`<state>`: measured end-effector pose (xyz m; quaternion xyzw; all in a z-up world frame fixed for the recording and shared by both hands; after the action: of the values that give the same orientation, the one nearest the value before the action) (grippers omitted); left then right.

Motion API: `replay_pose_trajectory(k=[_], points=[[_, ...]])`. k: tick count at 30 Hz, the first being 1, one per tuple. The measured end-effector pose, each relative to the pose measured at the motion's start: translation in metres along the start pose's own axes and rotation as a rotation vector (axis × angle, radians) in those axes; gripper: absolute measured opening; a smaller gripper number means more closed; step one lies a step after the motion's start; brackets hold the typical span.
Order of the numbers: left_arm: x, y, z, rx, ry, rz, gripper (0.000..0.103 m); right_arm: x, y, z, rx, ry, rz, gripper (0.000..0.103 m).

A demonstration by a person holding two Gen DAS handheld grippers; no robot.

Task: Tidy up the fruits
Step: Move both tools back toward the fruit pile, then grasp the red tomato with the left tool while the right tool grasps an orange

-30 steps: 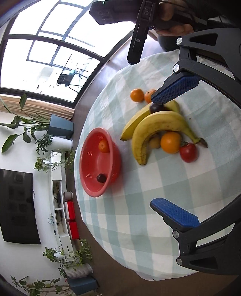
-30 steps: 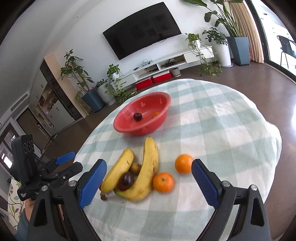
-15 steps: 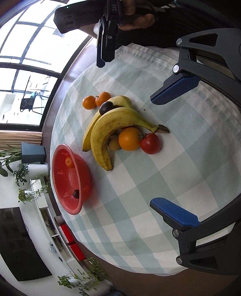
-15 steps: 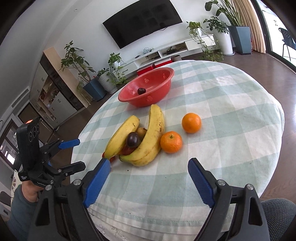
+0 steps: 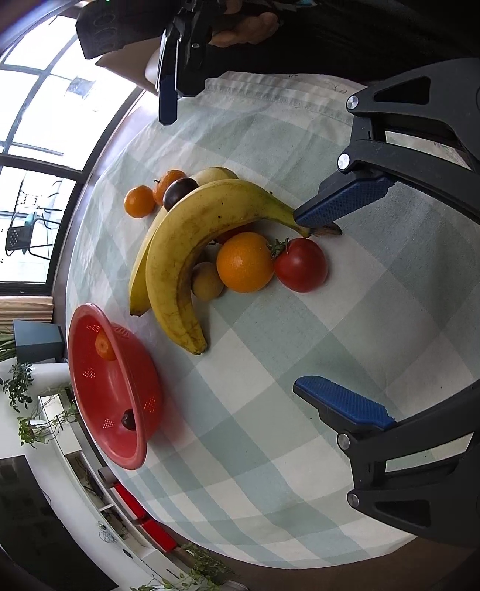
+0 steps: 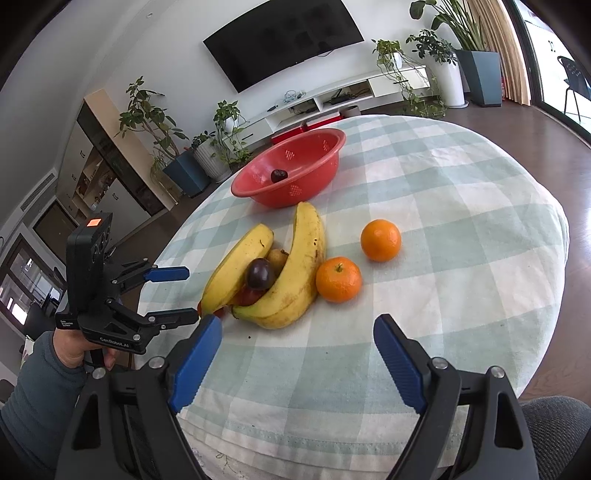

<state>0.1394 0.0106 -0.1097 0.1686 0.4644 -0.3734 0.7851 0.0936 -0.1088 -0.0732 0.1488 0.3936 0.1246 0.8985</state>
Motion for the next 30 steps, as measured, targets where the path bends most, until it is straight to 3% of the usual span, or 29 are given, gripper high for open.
replay_pose_trajectory(k=[7, 11, 14, 23, 30], points=[[0.002, 0.006, 0.002, 0.007, 0.005, 0.018, 0.082, 0.000, 0.002, -0.001, -0.003, 0.004, 0.001, 0.087], [-0.003, 0.019, 0.002, -0.068, -0.032, -0.011, 0.082, 0.000, 0.003, -0.002, -0.006, 0.007, 0.002, 0.087], [0.003, 0.009, 0.001, -0.021, -0.001, -0.010, 0.082, 0.000, 0.005, -0.004, -0.009, 0.012, 0.002, 0.087], [0.013, 0.014, -0.001, 0.033, 0.041, 0.100, 0.082, 0.000, 0.005, -0.004, -0.010, 0.012, 0.002, 0.087], [0.018, 0.008, 0.005, 0.049, 0.015, 0.046, 0.080, 0.000, 0.005, -0.004, -0.012, 0.012, 0.001, 0.087]])
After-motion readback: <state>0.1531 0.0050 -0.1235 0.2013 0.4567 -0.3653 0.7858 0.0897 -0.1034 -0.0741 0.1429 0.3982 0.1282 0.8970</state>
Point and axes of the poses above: each gripper's, at about its wrist camera, not at the fingertips, and x roughly the way its jaws point, y to its left, z to its top, the point moved 6 cm from there along x, roughly the way its jaws point, and after that the axes turned 5 degrees about -z, right-handed, at the moved point
